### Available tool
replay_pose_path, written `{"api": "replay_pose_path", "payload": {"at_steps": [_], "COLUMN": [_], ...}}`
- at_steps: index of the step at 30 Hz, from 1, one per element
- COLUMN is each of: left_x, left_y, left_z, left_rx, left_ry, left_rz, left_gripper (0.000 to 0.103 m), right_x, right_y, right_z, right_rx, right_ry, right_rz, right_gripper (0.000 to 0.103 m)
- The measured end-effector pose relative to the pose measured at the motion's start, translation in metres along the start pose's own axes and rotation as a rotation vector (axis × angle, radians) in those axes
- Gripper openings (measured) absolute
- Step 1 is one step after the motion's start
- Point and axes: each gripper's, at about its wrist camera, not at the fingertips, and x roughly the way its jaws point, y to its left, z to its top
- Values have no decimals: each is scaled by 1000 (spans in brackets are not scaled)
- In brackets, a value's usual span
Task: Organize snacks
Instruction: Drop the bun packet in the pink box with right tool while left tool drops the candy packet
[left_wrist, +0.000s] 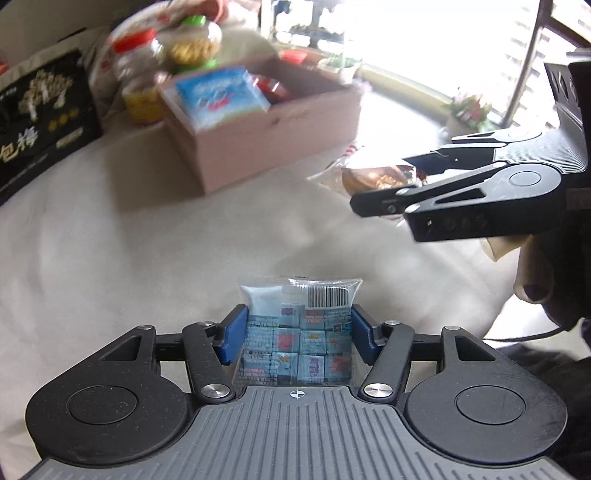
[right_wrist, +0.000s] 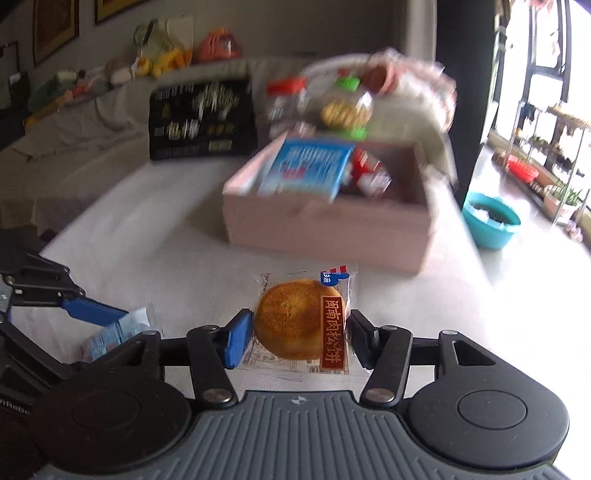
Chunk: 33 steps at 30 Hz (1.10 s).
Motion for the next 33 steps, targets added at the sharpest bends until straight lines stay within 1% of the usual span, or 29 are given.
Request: {"api": "replay_pose_path", "payload": {"at_steps": [3,6,8,10,13,15,17,21,24,25,26,28,30,31,33], "left_x": [-20,-32,-30,-18,8,29,51,91,114,117,117,107,99,93,83], "left_y": [-8,-14,-14,-11,-6,-2,6,30,51,59,65,73,79,84,90], "left_z": [25,63,92,121,150,163,169,171,174,173,171,165,160,158,156], "left_rx": [29,69,65,38,15,9,-5,-53,-107,-136,-158,-182,-193,-208,-257], "left_ry": [-88,-200,-262,-290,-302,-284,-256,-202,-180,-185,-205,-259,-289,-305,-327], "left_rz": [12,70,87,84,90,93,93,89,73,59,52,46,24,-4,-29], "left_gripper": [65,65,65,65,65,65,65,65,65,67,67,68,67,67,67], "right_x": [-38,-63,-68,-62,-39,-18,4,55,93,106,118,133,135,133,122], "right_y": [-13,-29,-41,-52,-68,-77,-84,-96,-103,-105,-106,-104,-98,-94,-89], "right_z": [28,66,92,114,141,153,161,167,170,172,173,173,172,172,170], "right_rx": [-10,0,9,20,41,55,72,128,200,225,244,267,247,235,210], "right_ry": [-114,-218,-260,-271,-241,-212,-176,-90,-31,-4,20,42,29,18,-13], "right_rz": [-34,-66,-74,-100,-122,-131,-128,-81,-20,8,28,39,10,-10,-55], "right_gripper": [56,56,56,56,56,56,56,56,56,58,61,64,68,70,71]}}
